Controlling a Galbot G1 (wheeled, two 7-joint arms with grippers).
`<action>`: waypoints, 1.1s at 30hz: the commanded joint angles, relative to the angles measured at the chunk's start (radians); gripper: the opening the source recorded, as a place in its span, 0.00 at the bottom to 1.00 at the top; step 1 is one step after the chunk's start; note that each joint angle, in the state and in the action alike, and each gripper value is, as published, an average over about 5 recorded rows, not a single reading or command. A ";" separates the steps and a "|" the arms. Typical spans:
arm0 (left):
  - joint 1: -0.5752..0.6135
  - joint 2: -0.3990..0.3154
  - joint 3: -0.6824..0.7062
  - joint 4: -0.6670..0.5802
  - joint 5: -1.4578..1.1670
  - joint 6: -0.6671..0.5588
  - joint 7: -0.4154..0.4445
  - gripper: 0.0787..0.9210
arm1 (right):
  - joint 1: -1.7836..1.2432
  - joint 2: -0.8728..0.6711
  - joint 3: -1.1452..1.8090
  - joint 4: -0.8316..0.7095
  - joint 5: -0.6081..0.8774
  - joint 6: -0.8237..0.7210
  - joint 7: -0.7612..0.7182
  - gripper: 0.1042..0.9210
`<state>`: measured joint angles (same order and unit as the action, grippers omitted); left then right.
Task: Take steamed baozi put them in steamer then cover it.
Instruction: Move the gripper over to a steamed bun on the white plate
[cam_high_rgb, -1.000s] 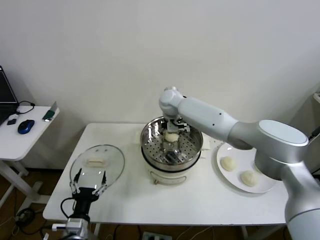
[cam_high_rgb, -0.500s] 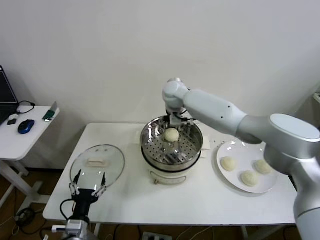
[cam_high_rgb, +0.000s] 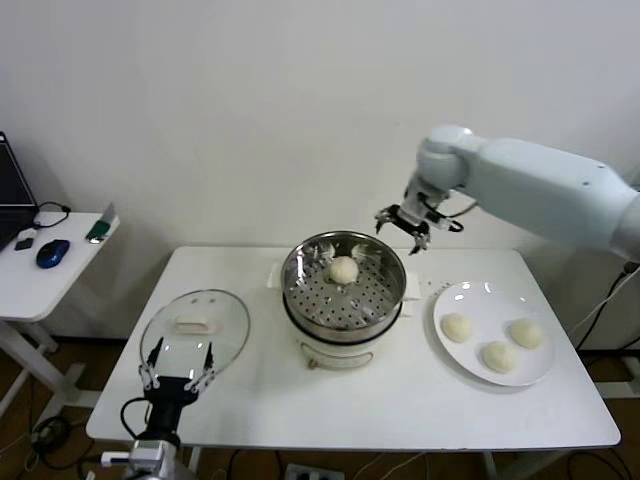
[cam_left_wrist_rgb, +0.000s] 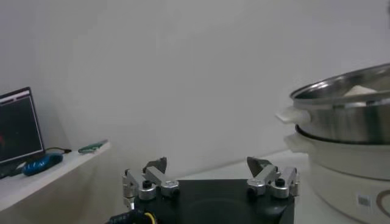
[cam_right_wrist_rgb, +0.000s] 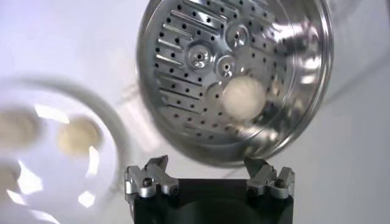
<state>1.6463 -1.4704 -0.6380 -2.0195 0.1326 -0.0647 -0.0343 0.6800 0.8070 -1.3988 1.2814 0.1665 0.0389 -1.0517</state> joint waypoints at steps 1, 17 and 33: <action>0.006 0.004 0.000 -0.029 -0.016 0.009 0.001 0.88 | -0.157 -0.288 -0.007 0.080 0.219 -0.343 0.037 0.88; 0.030 0.012 -0.015 -0.025 -0.011 0.001 0.000 0.88 | -0.590 -0.083 0.404 -0.320 -0.073 -0.256 -0.020 0.88; 0.024 0.005 -0.022 -0.003 0.006 0.000 -0.009 0.88 | -0.631 0.077 0.490 -0.489 -0.123 -0.223 -0.030 0.88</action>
<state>1.6702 -1.4647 -0.6606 -2.0232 0.1352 -0.0655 -0.0429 0.1055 0.8145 -0.9746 0.8930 0.0751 -0.1853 -1.0789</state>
